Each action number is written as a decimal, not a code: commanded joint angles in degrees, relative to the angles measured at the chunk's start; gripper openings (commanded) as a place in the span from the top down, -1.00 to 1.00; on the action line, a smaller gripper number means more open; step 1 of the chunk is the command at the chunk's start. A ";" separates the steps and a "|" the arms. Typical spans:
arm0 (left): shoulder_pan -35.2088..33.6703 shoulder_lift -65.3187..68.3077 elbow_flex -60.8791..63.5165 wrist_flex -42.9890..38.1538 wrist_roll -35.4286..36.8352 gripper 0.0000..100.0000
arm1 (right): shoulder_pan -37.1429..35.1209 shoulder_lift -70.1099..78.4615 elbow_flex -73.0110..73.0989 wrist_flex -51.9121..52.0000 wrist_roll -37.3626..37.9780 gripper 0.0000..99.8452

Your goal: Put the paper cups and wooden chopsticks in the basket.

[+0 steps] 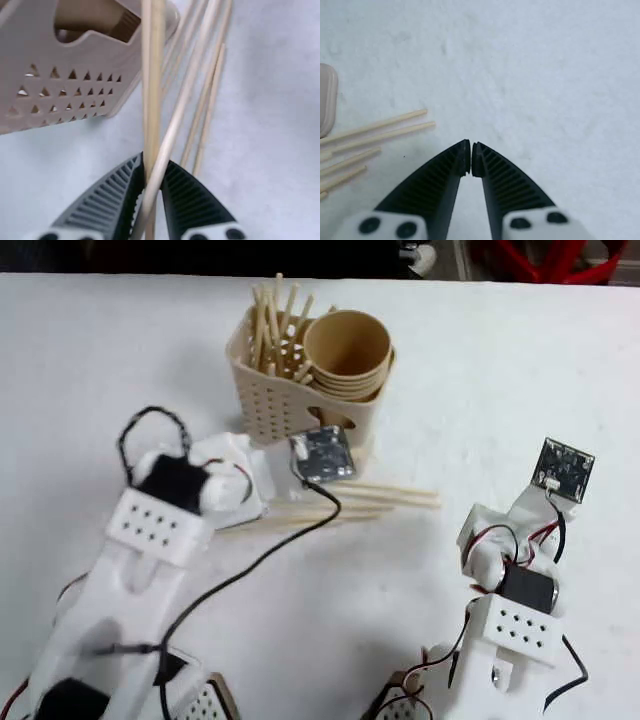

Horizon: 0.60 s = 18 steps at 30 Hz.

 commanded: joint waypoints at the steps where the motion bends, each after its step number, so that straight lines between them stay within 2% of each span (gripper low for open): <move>1: -0.66 -8.04 -2.37 -1.67 4.66 0.96 | 0.57 -0.66 -0.26 -0.84 0.35 0.96; 8: -0.48 -16.13 -2.11 -7.82 12.66 0.96 | 0.57 -0.57 -0.26 -0.84 0.35 0.96; 18: -0.84 -20.70 -1.93 -13.80 19.60 0.96 | 0.57 -0.57 -0.26 -0.84 0.35 0.96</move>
